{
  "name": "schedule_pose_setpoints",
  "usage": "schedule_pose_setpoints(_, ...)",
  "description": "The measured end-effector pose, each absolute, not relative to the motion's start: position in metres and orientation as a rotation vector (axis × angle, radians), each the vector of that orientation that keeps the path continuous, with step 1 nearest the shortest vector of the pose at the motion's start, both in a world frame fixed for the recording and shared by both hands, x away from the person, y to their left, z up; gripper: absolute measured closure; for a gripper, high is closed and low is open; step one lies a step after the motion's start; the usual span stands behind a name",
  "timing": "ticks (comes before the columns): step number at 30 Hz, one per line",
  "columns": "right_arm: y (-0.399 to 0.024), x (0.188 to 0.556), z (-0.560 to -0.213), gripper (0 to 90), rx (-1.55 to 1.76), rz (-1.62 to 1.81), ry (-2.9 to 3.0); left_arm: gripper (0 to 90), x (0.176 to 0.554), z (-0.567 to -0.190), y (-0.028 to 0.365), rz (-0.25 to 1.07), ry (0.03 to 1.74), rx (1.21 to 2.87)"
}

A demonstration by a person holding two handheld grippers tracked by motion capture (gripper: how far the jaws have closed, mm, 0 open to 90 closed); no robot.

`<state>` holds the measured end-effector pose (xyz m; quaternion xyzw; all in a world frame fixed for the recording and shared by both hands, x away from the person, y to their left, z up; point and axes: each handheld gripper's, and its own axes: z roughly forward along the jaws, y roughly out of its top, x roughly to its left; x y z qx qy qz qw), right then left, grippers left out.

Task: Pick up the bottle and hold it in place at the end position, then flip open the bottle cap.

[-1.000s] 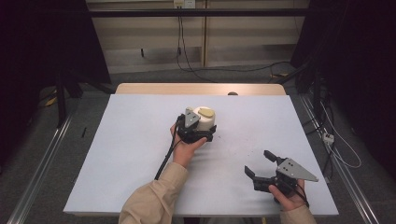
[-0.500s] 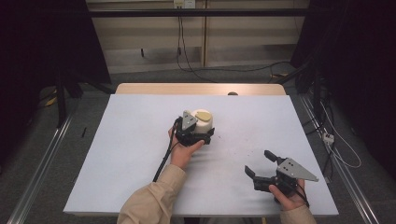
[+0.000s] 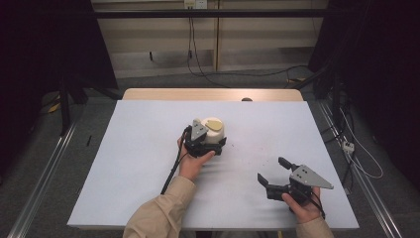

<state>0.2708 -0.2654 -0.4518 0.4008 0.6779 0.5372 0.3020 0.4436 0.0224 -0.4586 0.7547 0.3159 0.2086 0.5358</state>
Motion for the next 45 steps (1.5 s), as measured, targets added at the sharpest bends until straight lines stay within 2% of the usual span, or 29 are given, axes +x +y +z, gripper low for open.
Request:
schedule_pose_setpoints(27,-0.24,0.315,-0.431,6.5,1.089,1.435,1.829,4.8,0.443,-0.459,0.022,0.505,0.749,1.795)
schedule_pose_setpoints(45,-0.224,0.334,-0.42,10.7,1.086,1.419,1.826,4.8,0.442,-0.459,0.022,0.509,0.751,1.795)
